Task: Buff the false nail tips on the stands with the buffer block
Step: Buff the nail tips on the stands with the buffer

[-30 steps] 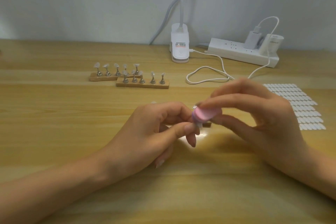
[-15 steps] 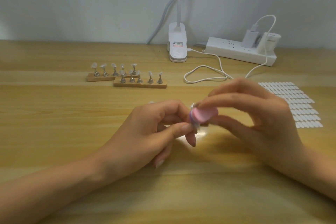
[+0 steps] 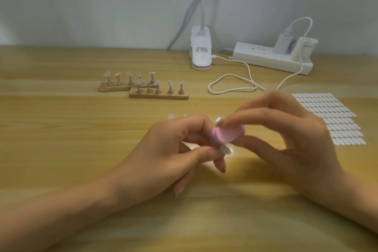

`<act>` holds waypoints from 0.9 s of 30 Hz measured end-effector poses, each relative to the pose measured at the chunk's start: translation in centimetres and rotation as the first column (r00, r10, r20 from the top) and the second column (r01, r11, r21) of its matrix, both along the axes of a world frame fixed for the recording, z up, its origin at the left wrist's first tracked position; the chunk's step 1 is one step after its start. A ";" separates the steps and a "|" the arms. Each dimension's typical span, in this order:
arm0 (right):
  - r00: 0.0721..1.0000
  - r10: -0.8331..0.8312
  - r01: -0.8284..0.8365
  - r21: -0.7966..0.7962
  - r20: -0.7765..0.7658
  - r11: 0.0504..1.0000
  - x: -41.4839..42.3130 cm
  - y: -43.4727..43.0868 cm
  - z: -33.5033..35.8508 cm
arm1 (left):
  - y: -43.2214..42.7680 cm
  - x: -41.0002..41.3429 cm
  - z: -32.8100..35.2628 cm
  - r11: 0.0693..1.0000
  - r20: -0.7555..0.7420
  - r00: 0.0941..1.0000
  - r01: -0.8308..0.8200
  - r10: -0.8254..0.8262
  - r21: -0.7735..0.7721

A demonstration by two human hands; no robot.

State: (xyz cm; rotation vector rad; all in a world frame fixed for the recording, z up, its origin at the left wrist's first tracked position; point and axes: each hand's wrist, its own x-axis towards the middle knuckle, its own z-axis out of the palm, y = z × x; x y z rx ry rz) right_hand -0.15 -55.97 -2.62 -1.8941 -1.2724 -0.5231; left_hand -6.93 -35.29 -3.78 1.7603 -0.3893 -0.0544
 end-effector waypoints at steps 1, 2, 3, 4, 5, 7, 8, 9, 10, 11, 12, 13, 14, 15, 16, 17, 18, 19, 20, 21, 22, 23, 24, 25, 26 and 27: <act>1.000 0.009 -0.009 -0.002 0.006 1.000 0.0 0.0 0.0 | -0.1 0.0 0.0 1.000 0.002 1.000 0.016 -0.016 0.006; 1.000 0.007 -0.007 0.004 -0.004 1.000 0.0 0.0 -0.1 | -0.1 0.0 0.0 0.999 -0.002 0.999 0.034 -0.034 -0.001; 1.000 -0.004 0.005 0.018 -0.031 1.000 0.2 -0.1 0.0 | 0.0 0.0 -0.1 0.999 -0.008 0.999 0.050 -0.050 -0.017; 0.998 -0.012 0.015 0.036 -0.066 0.999 0.2 -0.2 0.1 | 0.0 0.0 0.0 0.998 -0.012 0.998 0.058 -0.059 -0.035; 0.996 -0.006 0.010 0.052 -0.091 0.999 0.2 -0.3 0.2 | 0.1 0.0 0.1 0.997 -0.011 0.998 0.062 -0.062 -0.049; 0.997 0.032 -0.030 0.039 -0.068 0.999 0.0 -0.2 0.2 | 0.1 0.1 0.1 0.996 0.001 0.998 0.063 -0.063 -0.057; 0.998 0.044 -0.043 0.020 -0.043 0.999 -0.2 -0.1 0.2 | 0.1 0.0 0.1 0.997 0.011 0.998 0.061 -0.060 -0.048; 0.999 0.043 -0.043 0.011 -0.031 0.999 -0.3 0.0 0.2 | 0.0 0.0 0.1 0.998 0.025 0.998 0.055 -0.054 -0.034; 0.999 0.034 -0.033 0.012 -0.039 0.999 -0.3 0.0 0.3 | 0.0 0.0 0.1 0.999 0.039 0.998 0.047 -0.046 -0.019; 0.999 0.025 -0.024 0.014 -0.046 1.000 -0.4 -0.1 0.3 | 0.0 -0.1 0.0 0.999 0.053 0.998 0.038 -0.038 -0.002; 0.999 0.024 -0.024 0.012 -0.034 1.000 -0.5 -0.1 0.3 | -0.1 -0.2 -0.1 0.999 0.070 0.997 0.033 -0.034 0.016; 0.999 0.035 -0.035 0.005 -0.005 0.999 -0.6 0.0 0.3 | -0.1 -0.2 -0.1 0.999 0.090 0.995 0.030 -0.033 0.035; 0.998 0.051 -0.051 -0.007 0.023 0.999 -0.6 0.0 0.3 | -0.1 -0.2 -0.1 0.998 0.107 0.994 0.025 -0.030 0.052; 0.998 0.053 -0.052 -0.013 0.036 0.999 -0.6 0.1 0.3 | -0.1 -0.2 -0.1 0.998 0.113 0.993 0.014 -0.021 0.063; 0.999 0.035 -0.035 -0.012 0.035 0.999 -0.5 0.1 0.3 | -0.1 -0.2 -0.1 0.998 0.110 0.994 0.003 -0.010 0.064; 1.000 0.013 -0.013 -0.008 0.027 1.000 -0.4 0.0 0.3 | -0.1 -0.2 -0.1 0.998 0.103 0.995 -0.005 -0.001 0.059; 1.000 0.003 -0.003 -0.004 0.023 1.000 -0.3 0.0 0.4 | -0.1 -0.2 -0.1 0.998 0.098 0.995 -0.009 0.004 0.055; 0.999 0.010 -0.010 -0.007 0.033 1.000 -0.4 0.0 0.4 | -0.1 -0.2 -0.1 0.998 0.098 0.995 -0.008 0.003 0.056; 0.998 0.032 -0.031 -0.019 0.057 0.999 -0.6 0.0 0.3 | -0.1 -0.2 0.0 0.998 0.098 0.995 -0.006 0.000 0.059; 0.996 0.050 -0.047 -0.033 0.080 0.998 -0.7 0.1 0.3 | -0.1 -0.2 0.0 0.998 0.096 0.995 -0.005 0.000 0.058; 0.995 0.048 -0.045 -0.036 0.088 0.998 -0.6 0.1 0.3 | -0.1 -0.1 0.0 0.999 0.092 0.996 -0.004 -0.001 0.053; 0.997 0.025 -0.024 -0.024 0.076 0.999 -0.5 0.1 0.3 | -0.1 -0.1 0.0 0.999 0.087 0.996 -0.001 -0.003 0.046; 0.999 0.001 0.000 -0.006 0.053 1.000 -0.4 0.1 0.4 | 0.0 -0.1 0.0 0.999 0.080 0.997 0.003 -0.006 0.039; 0.999 -0.008 0.008 0.005 0.038 1.000 -0.4 0.0 0.4 | 0.0 -0.1 0.0 0.999 0.076 0.997 0.007 -0.009 0.036; 0.999 0.004 -0.004 0.005 0.040 1.000 -0.6 0.1 0.4 | 0.0 -0.1 0.0 0.999 0.074 0.997 0.012 -0.015 0.038; 0.998 0.028 -0.028 -0.006 0.055 1.000 -0.7 0.2 0.3 | -0.1 -0.1 0.0 0.999 0.074 0.997 0.014 -0.017 0.042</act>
